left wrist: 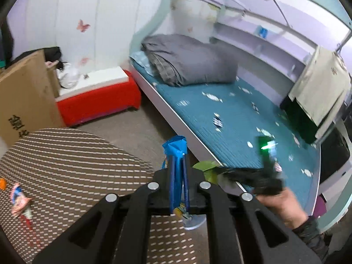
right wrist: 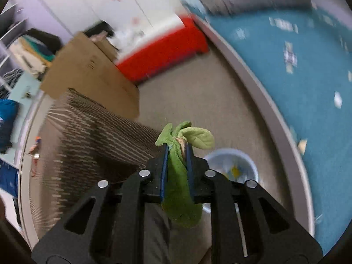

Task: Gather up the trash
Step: 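Carry the blue wrapper and green cloth over the wastebasket, then open both grippers to drop the wrapper and cloth into the wastebasket, then grasp the red string with the left gripper while the right grasps the cookie packet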

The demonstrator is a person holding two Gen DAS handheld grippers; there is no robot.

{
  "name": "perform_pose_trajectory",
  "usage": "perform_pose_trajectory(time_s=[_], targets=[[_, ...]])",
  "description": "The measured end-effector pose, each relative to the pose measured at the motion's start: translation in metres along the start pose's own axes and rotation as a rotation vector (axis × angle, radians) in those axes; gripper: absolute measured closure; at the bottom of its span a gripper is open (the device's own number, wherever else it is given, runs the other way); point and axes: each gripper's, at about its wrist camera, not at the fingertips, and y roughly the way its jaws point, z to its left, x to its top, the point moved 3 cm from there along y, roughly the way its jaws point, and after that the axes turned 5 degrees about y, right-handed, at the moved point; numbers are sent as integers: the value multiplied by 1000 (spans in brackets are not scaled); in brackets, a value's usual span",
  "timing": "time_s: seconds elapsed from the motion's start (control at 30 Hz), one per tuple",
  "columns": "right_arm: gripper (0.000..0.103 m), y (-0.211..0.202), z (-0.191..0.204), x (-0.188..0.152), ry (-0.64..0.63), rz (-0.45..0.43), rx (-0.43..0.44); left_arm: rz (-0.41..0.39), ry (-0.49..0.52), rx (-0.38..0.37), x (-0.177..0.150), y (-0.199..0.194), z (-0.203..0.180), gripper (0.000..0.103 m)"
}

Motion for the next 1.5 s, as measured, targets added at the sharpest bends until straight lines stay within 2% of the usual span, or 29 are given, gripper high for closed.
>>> perform_pose_trajectory(time_s=[0.03, 0.07, 0.1, 0.2, 0.27, 0.5, 0.67, 0.7, 0.73, 0.77, 0.8, 0.83, 1.0, 1.17, 1.5], targets=[[61, 16, -12, -4, 32, 31, -9, 19, 8, -9, -1, 11, -7, 96], [28, 28, -22, -7, 60, 52, -16, 37, 15, -14, -1, 22, -13, 96], [23, 37, -32, -11, 87, 62, -20, 51, 18, -19, -2, 29, -15, 96], [23, 43, -52, -17, 158, 65, -8, 106, 32, -33, -6, 59, -27, 96], [22, 33, -61, -16, 185, 34, 1, 146, 44, -48, -9, 81, -35, 96], [18, -23, -83, -4, 222, -86, -9, 278, 104, -93, -25, 144, -66, 96], [17, -47, -88, 2, 222, -139, -11, 349, 133, -118, -35, 177, -84, 94], [16, -50, -87, 3, 221, -148, -9, 362, 140, -117, -36, 183, -86, 88], [16, -53, -86, 3, 219, -153, -7, 378, 145, -116, -38, 185, -87, 61], [16, -55, -85, 3, 217, -159, -5, 391, 140, -102, -39, 189, -86, 42], [15, -58, -82, 4, 213, -165, -5, 388, 132, -80, -39, 189, -83, 12], [14, -60, -82, 4, 211, -168, -3, 369, 125, -56, -37, 186, -79, 9], [9, -67, -65, 3, 196, -180, 5, 327, 107, -27, -28, 164, -64, 9], [6, -69, -40, 3, 161, -181, 5, 249, 86, 1, -16, 125, -45, 9], [6, -83, 50, 9, 9, -197, 50, 79, 11, 68, -8, 32, 5, 9]])
